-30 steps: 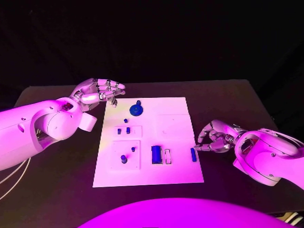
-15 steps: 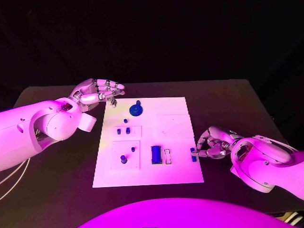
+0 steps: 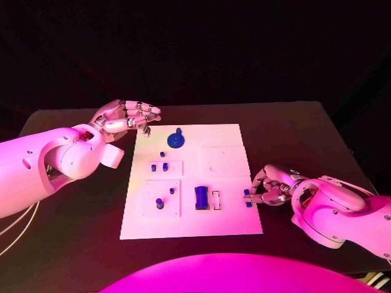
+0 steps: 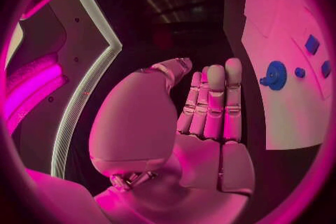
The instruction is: Assemble the parts on the task board
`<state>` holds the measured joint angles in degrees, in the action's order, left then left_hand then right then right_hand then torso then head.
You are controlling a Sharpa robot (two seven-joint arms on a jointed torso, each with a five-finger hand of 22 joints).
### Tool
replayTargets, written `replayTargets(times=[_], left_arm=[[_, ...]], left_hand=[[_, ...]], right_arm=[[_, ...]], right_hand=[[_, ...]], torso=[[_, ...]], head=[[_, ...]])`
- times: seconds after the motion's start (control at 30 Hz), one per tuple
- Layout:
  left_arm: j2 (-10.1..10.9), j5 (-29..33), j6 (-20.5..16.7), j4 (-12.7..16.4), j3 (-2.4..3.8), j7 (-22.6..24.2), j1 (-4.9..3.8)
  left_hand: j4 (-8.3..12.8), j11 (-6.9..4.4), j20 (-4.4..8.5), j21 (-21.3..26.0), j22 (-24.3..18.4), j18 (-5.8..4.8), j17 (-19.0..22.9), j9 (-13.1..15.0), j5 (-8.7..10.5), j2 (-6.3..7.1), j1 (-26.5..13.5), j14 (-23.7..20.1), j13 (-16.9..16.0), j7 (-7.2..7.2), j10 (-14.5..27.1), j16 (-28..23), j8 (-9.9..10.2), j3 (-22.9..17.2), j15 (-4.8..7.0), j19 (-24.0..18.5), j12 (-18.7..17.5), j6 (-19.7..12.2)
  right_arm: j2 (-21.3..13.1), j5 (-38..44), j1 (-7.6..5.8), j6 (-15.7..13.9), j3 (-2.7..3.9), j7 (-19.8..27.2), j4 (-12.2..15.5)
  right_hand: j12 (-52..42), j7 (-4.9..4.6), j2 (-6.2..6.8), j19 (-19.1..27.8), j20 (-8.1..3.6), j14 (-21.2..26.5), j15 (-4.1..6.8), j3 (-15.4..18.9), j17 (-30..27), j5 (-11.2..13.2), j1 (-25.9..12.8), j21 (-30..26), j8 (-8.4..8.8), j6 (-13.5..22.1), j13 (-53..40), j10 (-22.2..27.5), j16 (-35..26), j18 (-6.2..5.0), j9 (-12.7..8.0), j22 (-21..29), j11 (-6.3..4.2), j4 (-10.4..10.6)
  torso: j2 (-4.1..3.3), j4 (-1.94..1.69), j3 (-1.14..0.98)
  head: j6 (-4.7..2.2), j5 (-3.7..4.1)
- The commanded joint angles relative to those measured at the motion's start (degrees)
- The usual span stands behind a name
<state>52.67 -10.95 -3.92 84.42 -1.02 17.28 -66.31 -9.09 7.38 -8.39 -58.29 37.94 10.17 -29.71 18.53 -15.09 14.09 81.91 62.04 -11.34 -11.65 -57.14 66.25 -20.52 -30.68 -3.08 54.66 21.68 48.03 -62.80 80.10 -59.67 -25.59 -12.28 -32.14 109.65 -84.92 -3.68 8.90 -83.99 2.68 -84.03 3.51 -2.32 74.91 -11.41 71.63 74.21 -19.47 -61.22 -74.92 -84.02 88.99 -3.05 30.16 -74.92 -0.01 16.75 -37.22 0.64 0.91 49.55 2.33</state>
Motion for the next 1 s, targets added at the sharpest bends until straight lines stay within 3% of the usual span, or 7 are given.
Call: replayTargets(times=[0.03,0.5,0.9,0.97,1.0], left_arm=[[-0.02,-0.12,0.99,0.17,0.04,0.35,-0.04],[0.18,-0.12,1.05,0.23,0.04,0.20,-0.04],[0.30,-0.16,1.10,0.31,0.04,0.10,-0.03],[0.31,-0.17,1.11,0.31,0.04,0.08,-0.03],[0.31,-0.17,1.12,0.31,0.04,0.08,-0.03]], left_hand=[[-0.11,-0.08,-0.06,0.17,-0.06,0.43,0.10,0.06,-0.20,-0.28,-0.02,-0.17,-0.05,0.18,0.06,-0.10,-0.39,-0.23,0.13,-0.13,0.25,-0.40],[-0.11,-0.08,-0.06,0.17,-0.06,0.43,0.10,0.06,-0.20,-0.28,-0.02,-0.17,-0.05,0.18,0.06,-0.10,-0.39,-0.23,0.13,-0.13,0.25,-0.40],[-0.10,-0.09,-0.07,0.18,-0.08,0.44,0.11,0.06,-0.20,-0.31,0.02,-0.17,-0.06,0.19,0.09,-0.10,-0.44,-0.27,0.14,-0.12,0.29,-0.42],[-0.10,-0.09,-0.07,0.18,-0.08,0.44,0.11,0.06,-0.20,-0.31,0.02,-0.17,-0.06,0.19,0.09,-0.10,-0.44,-0.27,0.14,-0.12,0.29,-0.42],[-0.09,-0.10,-0.07,0.19,-0.08,0.44,0.11,0.06,-0.21,-0.32,0.03,-0.18,-0.05,0.20,0.10,-0.10,-0.46,-0.29,0.14,-0.12,0.31,-0.43]], right_arm=[[0.39,1.53,0.22,1.93,-0.02,-0.99,-0.19],[2.43,8.89,1.61,7.44,-0.07,-2.42,-1.59],[3.21,9.92,2.04,7.65,-0.07,-3.39,-1.92],[3.25,9.75,2.05,7.40,-0.07,-3.50,-1.80],[3.25,9.57,2.05,7.11,-0.07,-3.53,-1.70]], right_hand=[[0.05,0.25,0.14,-1.28,-0.33,-5.26,0.59,-0.43,11.61,-0.21,0.94,0.08,-0.52,-0.59,-11.38,-3.56,-0.10,0.09,0.21,-10.61,-0.69,-0.04],[0.61,0.32,1.91,-1.09,-0.62,-5.18,0.78,-1.56,11.26,-0.16,6.09,-0.68,-1.13,0.16,-11.04,-3.28,-0.25,0.02,0.79,-10.53,-0.82,-0.35],[0.64,0.46,1.29,-1.16,-0.72,-5.20,0.90,-3.48,11.34,-0.16,9.72,-0.70,-1.32,0.23,-11.05,-3.28,-0.24,0.03,0.87,-10.62,-0.96,-0.69],[0.67,0.53,0.81,-1.21,-0.80,-5.20,0.99,-4.96,11.34,-0.25,11.45,-0.63,-1.23,0.23,-11.05,-3.26,-0.24,0.05,0.76,-10.68,-1.03,-1.03],[0.59,0.59,0.53,-1.25,-0.94,-5.22,1.13,-8.18,11.45,-0.38,13.25,-0.62,-1.00,0.11,-11.13,-3.28,-0.21,0.05,0.47,-10.74,-1.16,-1.04]], torso=[[0.02,0.04,-0.02],[0.03,0.02,0.05],[0.02,0.01,0.04],[0.04,0.01,0.02],[0.04,0.00,0.02]], head=[[0.04,-0.10],[0.25,-0.20],[0.20,-0.30],[0.19,-0.30],[0.17,-0.30]])
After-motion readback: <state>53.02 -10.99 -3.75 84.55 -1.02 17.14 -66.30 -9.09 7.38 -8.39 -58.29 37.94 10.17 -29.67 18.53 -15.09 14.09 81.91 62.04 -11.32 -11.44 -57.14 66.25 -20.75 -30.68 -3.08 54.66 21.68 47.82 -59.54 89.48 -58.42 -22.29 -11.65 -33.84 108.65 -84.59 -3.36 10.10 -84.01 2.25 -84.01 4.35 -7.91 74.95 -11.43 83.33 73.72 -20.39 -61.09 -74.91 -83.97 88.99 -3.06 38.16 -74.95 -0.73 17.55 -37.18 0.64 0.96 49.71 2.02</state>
